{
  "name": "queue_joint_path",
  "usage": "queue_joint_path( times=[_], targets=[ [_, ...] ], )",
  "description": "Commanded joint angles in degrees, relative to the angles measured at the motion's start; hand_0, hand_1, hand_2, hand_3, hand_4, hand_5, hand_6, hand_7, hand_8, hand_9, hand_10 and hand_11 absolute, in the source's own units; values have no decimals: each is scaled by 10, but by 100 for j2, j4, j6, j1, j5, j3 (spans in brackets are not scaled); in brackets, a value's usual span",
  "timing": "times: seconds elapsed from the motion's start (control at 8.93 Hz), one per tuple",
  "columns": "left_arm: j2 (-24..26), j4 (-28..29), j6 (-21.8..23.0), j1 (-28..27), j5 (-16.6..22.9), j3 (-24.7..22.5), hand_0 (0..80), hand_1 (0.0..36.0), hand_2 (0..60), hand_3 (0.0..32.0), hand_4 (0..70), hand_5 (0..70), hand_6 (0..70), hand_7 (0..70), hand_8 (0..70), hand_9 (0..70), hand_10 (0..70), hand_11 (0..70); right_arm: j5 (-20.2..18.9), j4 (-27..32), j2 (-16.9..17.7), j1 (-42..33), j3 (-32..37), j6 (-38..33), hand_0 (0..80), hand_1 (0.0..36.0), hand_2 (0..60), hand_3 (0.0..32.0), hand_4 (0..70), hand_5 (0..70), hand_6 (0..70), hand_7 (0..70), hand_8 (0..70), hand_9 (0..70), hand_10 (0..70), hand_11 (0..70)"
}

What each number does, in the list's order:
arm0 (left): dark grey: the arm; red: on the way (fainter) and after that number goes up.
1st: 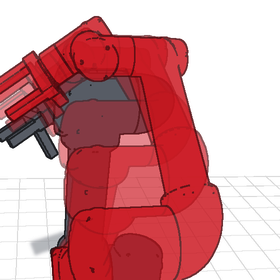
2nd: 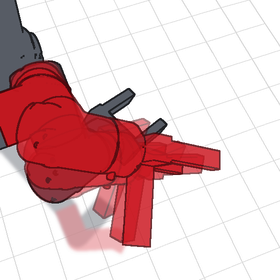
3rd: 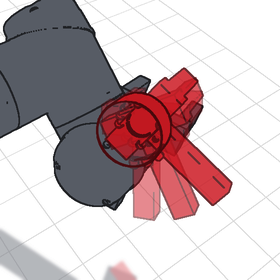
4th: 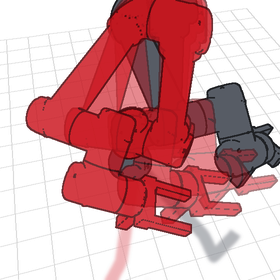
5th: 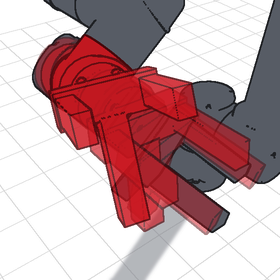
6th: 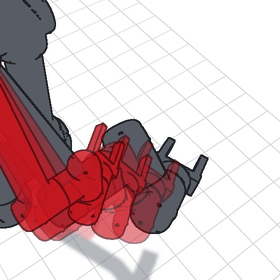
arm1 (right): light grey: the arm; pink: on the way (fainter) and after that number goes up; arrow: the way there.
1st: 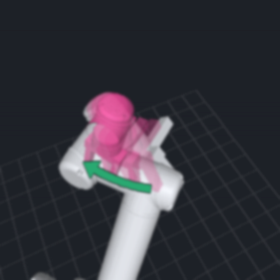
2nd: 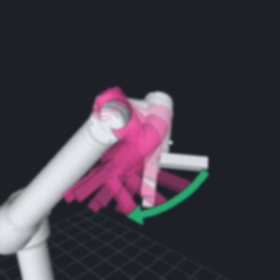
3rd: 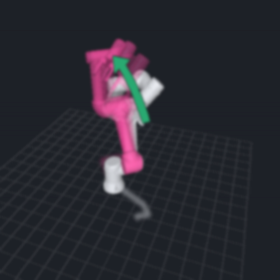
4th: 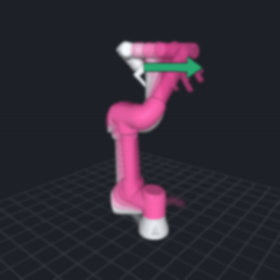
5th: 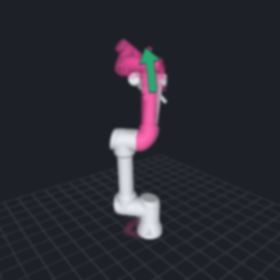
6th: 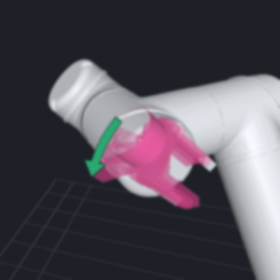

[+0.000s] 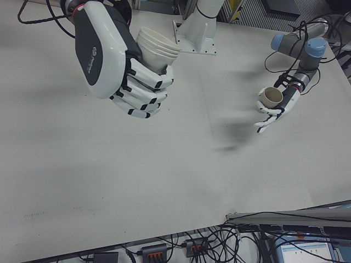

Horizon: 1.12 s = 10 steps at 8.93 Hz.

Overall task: Pour water
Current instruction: 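Bring both held cups toward the table center, right cup above left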

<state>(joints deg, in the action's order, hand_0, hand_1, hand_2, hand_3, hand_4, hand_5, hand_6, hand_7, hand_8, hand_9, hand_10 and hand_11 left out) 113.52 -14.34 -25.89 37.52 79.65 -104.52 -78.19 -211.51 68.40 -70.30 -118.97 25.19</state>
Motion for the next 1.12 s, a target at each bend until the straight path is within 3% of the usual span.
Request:
queue_joint_path(
  times=[0.0, 0.34, 0.56, 0.78, 1.01],
  targets=[
    [564, -419, -101, -525, -134, 19, 610, 360, 600, 0, 700, 700, 137, 207, 63, 81, 48, 83, 179, -118, -747, 463, -91, 1501, 800, 360, 600, 0, 700, 700, 670, 700, 439, 578, 278, 436],
    [1162, -692, -92, -701, -186, 230, 600, 360, 600, 0, 700, 700, 145, 209, 66, 82, 46, 78, 487, -432, -1362, 1664, -450, 3766, 800, 360, 600, 0, 700, 700, 676, 700, 440, 586, 262, 415],
    [1295, -781, -83, -702, -221, 230, 603, 360, 600, 0, 700, 700, 149, 212, 68, 85, 44, 76, 996, -443, -1338, 2640, -443, 4779, 800, 360, 600, 0, 700, 700, 652, 700, 417, 561, 255, 406],
    [1295, -790, -57, -693, -213, 221, 601, 360, 600, 0, 700, 700, 153, 211, 67, 83, 40, 70, 1444, -434, -1198, 3188, -408, 5231, 800, 360, 600, 0, 700, 700, 596, 700, 389, 521, 252, 405],
    [1252, -781, -22, -693, -221, 230, 594, 360, 600, 0, 700, 700, 152, 209, 66, 82, 41, 70, 1561, -434, -1057, 3085, -486, 5198, 800, 360, 600, 0, 672, 700, 569, 700, 376, 504, 255, 410]
  ],
)
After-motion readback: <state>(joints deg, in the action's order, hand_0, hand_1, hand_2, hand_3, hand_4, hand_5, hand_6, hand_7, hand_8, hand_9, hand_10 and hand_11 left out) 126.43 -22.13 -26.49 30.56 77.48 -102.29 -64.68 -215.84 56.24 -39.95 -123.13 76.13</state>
